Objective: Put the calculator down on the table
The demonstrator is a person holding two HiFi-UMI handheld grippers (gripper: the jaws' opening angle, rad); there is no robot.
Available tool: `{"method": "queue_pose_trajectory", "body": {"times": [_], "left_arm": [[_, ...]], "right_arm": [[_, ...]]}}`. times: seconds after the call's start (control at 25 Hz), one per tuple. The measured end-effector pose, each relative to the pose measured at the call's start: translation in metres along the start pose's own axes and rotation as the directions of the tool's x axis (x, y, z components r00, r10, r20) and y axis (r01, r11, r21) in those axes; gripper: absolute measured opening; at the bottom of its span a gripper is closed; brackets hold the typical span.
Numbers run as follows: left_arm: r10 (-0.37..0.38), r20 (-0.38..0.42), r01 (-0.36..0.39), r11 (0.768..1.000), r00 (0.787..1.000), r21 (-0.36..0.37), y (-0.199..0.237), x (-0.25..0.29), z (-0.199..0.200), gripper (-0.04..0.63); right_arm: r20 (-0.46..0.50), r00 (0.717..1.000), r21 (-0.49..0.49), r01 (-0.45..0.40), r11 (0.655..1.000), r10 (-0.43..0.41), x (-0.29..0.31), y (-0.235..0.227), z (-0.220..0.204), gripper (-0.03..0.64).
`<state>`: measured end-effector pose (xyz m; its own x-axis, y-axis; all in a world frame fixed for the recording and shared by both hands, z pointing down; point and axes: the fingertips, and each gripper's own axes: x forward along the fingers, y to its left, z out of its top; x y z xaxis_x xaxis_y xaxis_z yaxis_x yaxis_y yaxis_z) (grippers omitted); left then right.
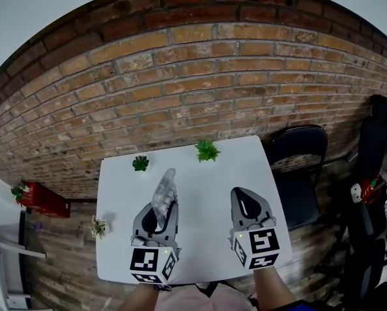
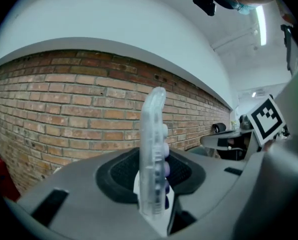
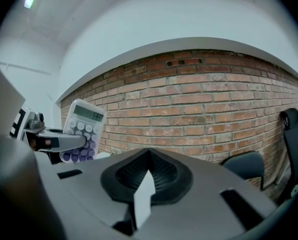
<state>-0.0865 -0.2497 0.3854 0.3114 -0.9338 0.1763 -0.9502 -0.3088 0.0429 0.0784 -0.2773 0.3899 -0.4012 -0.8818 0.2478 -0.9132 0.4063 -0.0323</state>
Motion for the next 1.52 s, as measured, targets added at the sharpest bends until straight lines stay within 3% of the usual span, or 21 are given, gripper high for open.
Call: {"method": "queue_pose_trajectory", "body": {"times": [0.32,0.64,0.72,0.88,1.24,1.4,1.52], "left_arm": [[-0.023,-0.157,0.009,0.996,0.987,-0.088,0.021,0.008,-0.07,0.137],[-0.068,-0.323,0.001,0.979,0.944,-0.202,0.033,0.013,-0.156,0.137],[-0.085,-0.361,-0.016,0.963,0.929,-0.268,0.036,0.012,-0.177,0.137],[-0.13,-0.384,-0.049,0.906,0.914,-0.421,0.039,0.012,-0.196,0.135],[-0.176,-0.499,-0.065,0.901,0.848,-0.428,0.049,0.015,-0.226,0.135],[-0.191,-0.575,-0.069,0.915,0.795,-0.399,0.051,0.018,-0.237,0.135],[-0.188,-0.581,-0.092,0.904,0.792,-0.418,0.055,0.02,-0.239,0.135]], "right_arm": [[-0.09,0.996,0.016,-0.008,1.0,0.01,0.018,0.019,-0.033,0.003],[-0.204,0.979,0.034,0.023,0.999,-0.016,0.028,0.025,-0.084,0.003],[-0.215,0.976,0.036,0.027,0.999,-0.019,0.028,0.026,-0.089,0.003],[-0.215,0.976,0.034,0.033,0.999,-0.025,0.026,0.025,-0.085,0.003],[-0.211,0.977,0.034,0.046,0.998,-0.037,0.028,0.02,-0.082,0.003],[-0.208,0.977,0.032,0.049,0.998,-0.042,0.03,0.017,-0.079,0.003],[-0.209,0.977,0.032,0.047,0.998,-0.039,0.034,0.016,-0.079,0.003]]}}
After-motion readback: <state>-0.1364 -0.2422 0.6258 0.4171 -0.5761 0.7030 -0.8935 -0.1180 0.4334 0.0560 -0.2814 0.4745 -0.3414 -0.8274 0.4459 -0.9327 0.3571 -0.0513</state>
